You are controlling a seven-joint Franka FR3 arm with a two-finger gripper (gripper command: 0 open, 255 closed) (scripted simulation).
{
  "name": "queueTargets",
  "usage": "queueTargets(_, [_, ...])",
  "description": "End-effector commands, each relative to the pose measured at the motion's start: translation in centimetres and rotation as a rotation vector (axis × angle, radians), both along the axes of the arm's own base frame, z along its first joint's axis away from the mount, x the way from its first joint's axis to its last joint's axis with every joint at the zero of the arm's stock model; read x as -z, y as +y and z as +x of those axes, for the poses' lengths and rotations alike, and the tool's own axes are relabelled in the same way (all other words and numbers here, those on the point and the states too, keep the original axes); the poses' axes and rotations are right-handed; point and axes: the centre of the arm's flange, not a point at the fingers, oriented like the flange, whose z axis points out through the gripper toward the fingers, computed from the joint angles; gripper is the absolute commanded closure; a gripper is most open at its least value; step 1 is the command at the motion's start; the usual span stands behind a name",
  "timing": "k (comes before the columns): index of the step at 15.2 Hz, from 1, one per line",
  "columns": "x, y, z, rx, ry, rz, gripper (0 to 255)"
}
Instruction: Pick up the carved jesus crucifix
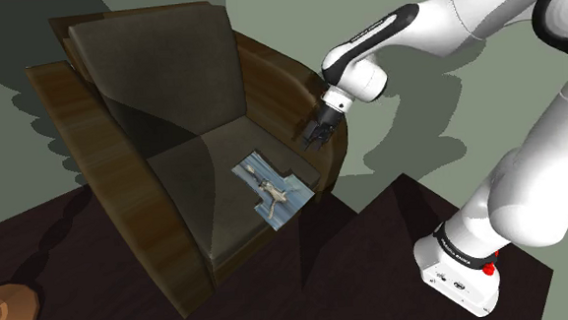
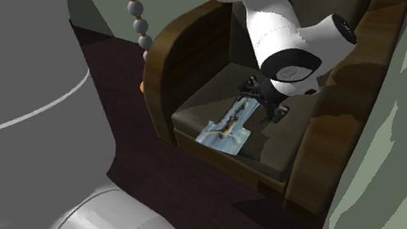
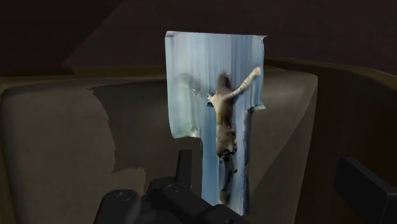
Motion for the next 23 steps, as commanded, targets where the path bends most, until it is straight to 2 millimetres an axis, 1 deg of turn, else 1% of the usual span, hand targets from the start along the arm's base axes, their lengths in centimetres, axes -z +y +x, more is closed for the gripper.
queueTargets(1, [2.5,0.3,1.5,-0.003,-0.011,0.042,0])
queueTargets(5, [6.9,1.4,4.5,-0.011,-0.03,0.121,0])
queueTargets(10, [12.2,3.3,8.4,-0.021,-0.052,0.219,0])
queueTargets(11, [12.6,3.5,8.7,-0.022,-0.054,0.227,0])
queueTargets(17, [15.8,3.5,8.7,-0.022,-0.054,0.227,0])
queueTargets(18, [16.6,3.5,8.7,-0.022,-0.054,0.227,0])
queueTargets(20, [16.6,3.5,8.7,-0.022,-0.054,0.227,0])
queueTargets(21, [16.8,3.4,8.4,-0.022,-0.054,0.226,255])
queueTargets(22, [17.1,4.2,8.4,-0.022,-0.055,0.226,255])
queueTargets(23, [17.1,4.0,8.2,-0.022,-0.055,0.226,255])
